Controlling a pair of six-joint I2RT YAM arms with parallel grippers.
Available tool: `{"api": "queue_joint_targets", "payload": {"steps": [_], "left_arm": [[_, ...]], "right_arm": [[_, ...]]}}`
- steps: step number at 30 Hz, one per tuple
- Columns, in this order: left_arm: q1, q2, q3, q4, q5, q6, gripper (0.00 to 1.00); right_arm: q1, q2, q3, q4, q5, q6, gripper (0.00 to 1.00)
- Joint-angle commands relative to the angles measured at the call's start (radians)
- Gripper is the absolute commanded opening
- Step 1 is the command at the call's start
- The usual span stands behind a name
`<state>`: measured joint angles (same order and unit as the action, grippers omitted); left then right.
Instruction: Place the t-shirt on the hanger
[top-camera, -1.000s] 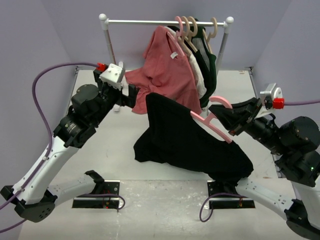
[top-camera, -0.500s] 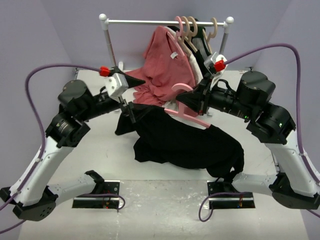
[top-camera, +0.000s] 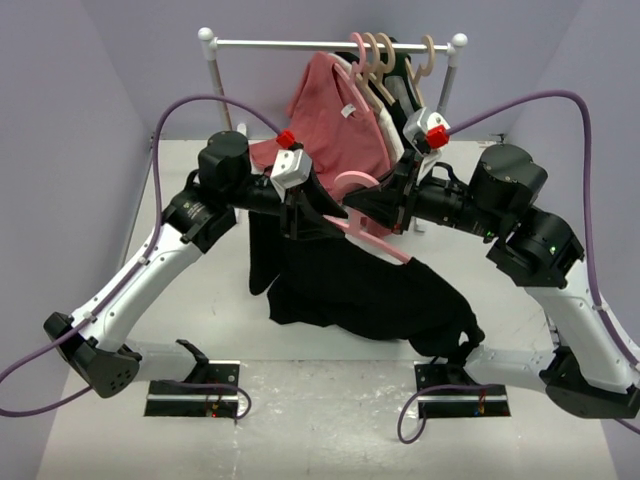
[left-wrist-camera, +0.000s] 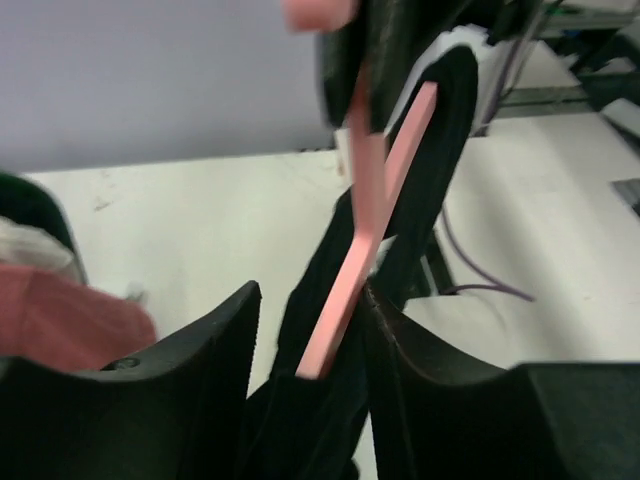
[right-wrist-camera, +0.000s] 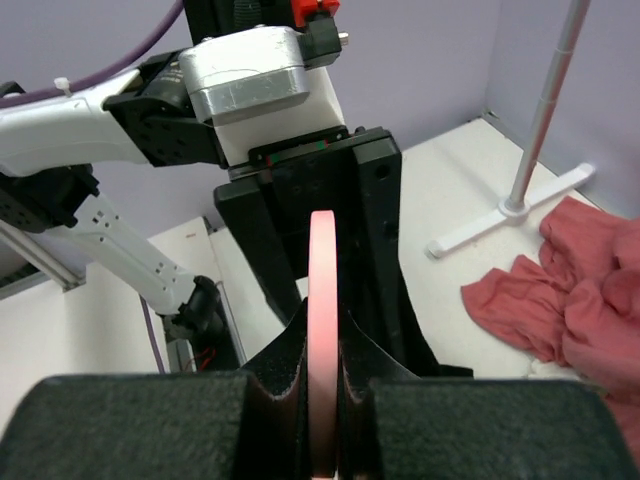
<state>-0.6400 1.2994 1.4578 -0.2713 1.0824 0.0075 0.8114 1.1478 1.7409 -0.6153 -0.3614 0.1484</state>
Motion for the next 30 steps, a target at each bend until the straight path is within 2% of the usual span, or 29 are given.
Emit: {"api": "queue_joint_targets", "payload": {"steps": [1, 2, 9, 10, 11, 13, 14, 15, 18, 21, 24, 27, 30], "left_arm": [[-0.001, -0.015, 0.023, 0.085, 0.073, -0.037, 0.08], [0.000, -0.018, 0.024, 0.069, 0.055, -0.028, 0.00], [0.010, -0.070, 0.002, -0.059, -0.081, 0.149, 0.00], [0.013, -0.067, 0.006, -0.076, -0.073, 0.168, 0.00], [0.017, -0.063, 0.011, -0.093, -0.070, 0.182, 0.00], [0.031, -0.049, 0.030, -0.154, -0.049, 0.229, 0.00], [0.045, -0.040, 0.045, -0.220, -0.024, 0.290, 0.00], [0.058, -0.035, 0.058, -0.294, -0.007, 0.360, 0.00], [0.066, -0.038, 0.064, -0.392, 0.002, 0.479, 0.00], [0.066, -0.069, 0.050, -0.492, 0.106, 0.632, 0.00], [0.066, -0.080, 0.039, -0.494, 0.105, 0.646, 0.00], [0.066, -0.079, 0.035, -0.508, 0.138, 0.676, 0.00], [0.066, -0.080, 0.028, -0.516, 0.168, 0.701, 0.00]], "right_arm": [[0.011, -0.035, -0.030, 0.148, -0.108, 0.033, 0.00], [0.011, -0.039, -0.036, 0.149, -0.099, 0.031, 0.00], [0.009, -0.125, -0.168, 0.182, -0.055, 0.019, 0.02], [0.009, -0.139, -0.183, 0.186, -0.051, 0.018, 0.09], [0.009, -0.150, -0.195, 0.186, -0.045, 0.017, 0.21], [0.009, -0.186, -0.218, 0.159, -0.025, -0.006, 0.52], [0.008, -0.209, -0.234, 0.131, -0.004, -0.033, 0.60], [0.004, -0.242, -0.245, 0.091, 0.024, -0.054, 0.63], [-0.004, -0.311, -0.285, 0.001, 0.092, -0.102, 0.66], [-0.008, -0.357, -0.323, -0.135, 0.110, -0.121, 0.67], [-0.008, -0.376, -0.345, -0.237, 0.117, -0.141, 0.63], [-0.008, -0.382, -0.360, -0.304, 0.162, -0.141, 0.52], [-0.007, -0.393, -0.383, -0.343, 0.146, -0.178, 0.50]]}}
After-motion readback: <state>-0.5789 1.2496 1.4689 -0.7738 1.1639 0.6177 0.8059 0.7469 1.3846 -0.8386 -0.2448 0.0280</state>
